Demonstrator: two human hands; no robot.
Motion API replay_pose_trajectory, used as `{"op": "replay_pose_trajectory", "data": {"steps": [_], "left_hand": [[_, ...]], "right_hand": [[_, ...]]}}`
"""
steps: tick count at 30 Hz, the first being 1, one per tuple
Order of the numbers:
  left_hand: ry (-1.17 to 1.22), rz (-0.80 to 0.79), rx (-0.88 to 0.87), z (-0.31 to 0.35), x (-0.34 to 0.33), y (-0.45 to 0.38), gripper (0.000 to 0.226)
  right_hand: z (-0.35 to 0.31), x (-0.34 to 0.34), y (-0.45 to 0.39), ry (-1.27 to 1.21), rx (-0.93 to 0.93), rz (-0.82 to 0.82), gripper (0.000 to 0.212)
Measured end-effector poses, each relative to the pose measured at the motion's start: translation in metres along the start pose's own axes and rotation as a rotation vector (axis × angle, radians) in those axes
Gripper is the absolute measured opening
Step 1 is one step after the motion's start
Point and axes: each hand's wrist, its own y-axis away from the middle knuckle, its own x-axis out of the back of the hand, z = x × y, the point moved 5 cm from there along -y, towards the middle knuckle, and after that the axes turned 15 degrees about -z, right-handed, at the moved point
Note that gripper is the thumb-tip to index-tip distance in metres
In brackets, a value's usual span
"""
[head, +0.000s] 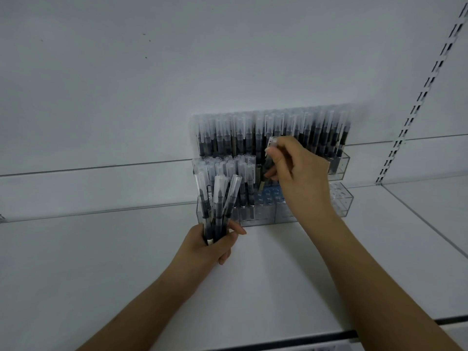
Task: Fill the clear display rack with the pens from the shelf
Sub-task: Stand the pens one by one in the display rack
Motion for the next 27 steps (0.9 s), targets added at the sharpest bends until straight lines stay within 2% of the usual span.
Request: {"op": "replay_pose_trajectory", "data": {"steps": [4,12,14,17,19,20,23,25,27], "left_hand": [[0.012,-0.003,0.003,0.001,0.001,0.001,0.025],[-0.01,-0.004,0.001,0.002,0.001,0.002,0.027],[-0.002,-0.005,0.0,0.002,0.001,0.002,0.027],[0.013,-0.006,-0.001,0.002,0.0,0.002,0.027],[0.01,-0.008,-0.001,0.002,0.0,0.003,0.026],[0.007,-0.009,-0.001,0.002,0.0,0.003,0.026],[0.005,0.001,0.001,0.001,0.001,0.003,0.025],[-0.008,0.01,0.004,0.001,0.001,0.002,0.024],[-0.031,0.006,0.008,0.001,0.0,0.002,0.022]], "right_hand": [[0.002,-0.011,-0.002,0.187,0.003,-0.098,0.024],[0.002,-0.024,-0.006,0.461,-0.105,-0.222,0.046],[0.005,-0.023,-0.003,0.49,-0.129,-0.215,0.05],[0.005,-0.013,0.005,0.559,-0.121,-0.079,0.06],[0.003,-0.004,0.012,0.475,-0.113,-0.002,0.065],[0.004,-0.002,0.014,0.358,-0.079,-0.022,0.065],[-0.006,-0.015,0.018,-0.022,0.051,-0.276,0.057],[-0.016,-0.028,0.021,-0.125,0.091,-0.411,0.048],[-0.022,-0.035,0.022,-0.168,0.118,-0.438,0.033]]}}
